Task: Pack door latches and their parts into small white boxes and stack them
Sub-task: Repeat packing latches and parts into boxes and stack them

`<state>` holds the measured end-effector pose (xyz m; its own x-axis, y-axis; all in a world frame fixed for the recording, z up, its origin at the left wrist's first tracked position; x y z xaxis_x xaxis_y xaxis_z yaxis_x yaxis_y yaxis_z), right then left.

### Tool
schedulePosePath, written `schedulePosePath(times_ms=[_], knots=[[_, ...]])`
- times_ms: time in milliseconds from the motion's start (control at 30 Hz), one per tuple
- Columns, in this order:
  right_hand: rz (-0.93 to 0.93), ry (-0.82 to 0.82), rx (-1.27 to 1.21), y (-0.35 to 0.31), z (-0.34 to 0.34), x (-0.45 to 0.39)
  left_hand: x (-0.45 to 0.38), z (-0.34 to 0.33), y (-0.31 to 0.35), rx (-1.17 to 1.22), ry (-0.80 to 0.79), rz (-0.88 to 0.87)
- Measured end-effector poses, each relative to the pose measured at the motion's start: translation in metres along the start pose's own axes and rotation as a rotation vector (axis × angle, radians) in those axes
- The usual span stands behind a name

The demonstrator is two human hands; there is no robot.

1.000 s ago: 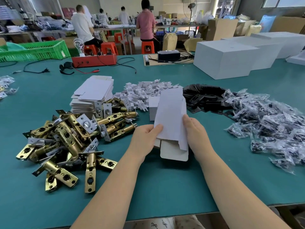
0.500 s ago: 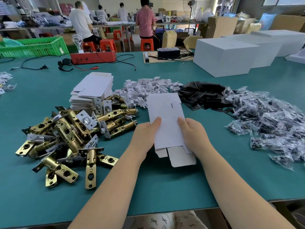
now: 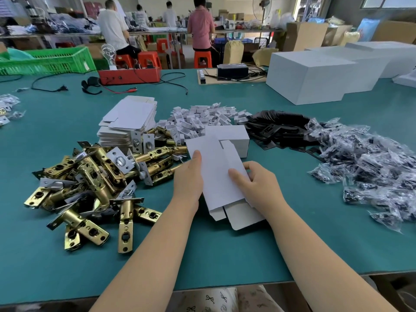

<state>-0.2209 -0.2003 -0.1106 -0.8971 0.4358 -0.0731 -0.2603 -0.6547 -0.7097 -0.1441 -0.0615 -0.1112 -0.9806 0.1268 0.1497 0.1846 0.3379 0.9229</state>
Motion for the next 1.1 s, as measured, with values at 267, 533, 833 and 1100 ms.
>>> schedulePosePath(times_ms=[267,533,833,1100], knots=[[0.02,0.088,-0.18,-0.002,-0.005,0.002,0.001,-0.004,0.002,0.174,-0.201,0.132],[-0.139,-0.038,-0.494,-0.004,0.005,-0.004,0.012,-0.008,0.004,0.116,-0.422,0.057],[0.091,-0.188,-0.599,-0.004,0.0,-0.001,0.013,-0.008,0.007,0.09,-0.416,0.03],[0.137,-0.155,-0.732,-0.003,0.001,-0.002,0.013,-0.007,0.005,0.122,-0.491,0.101]])
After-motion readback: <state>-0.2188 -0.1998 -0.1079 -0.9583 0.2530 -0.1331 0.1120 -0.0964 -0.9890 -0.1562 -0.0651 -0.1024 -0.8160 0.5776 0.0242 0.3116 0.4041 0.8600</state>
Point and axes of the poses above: each hand's wrist, its own x-axis away from the middle knuckle, its own z-axis out of the back of the hand, y = z × x, the point moved 1 cm from there along -x, towards the middle knuckle, and after that the axes turned 12 degrees about x, right-handed, at the moved point
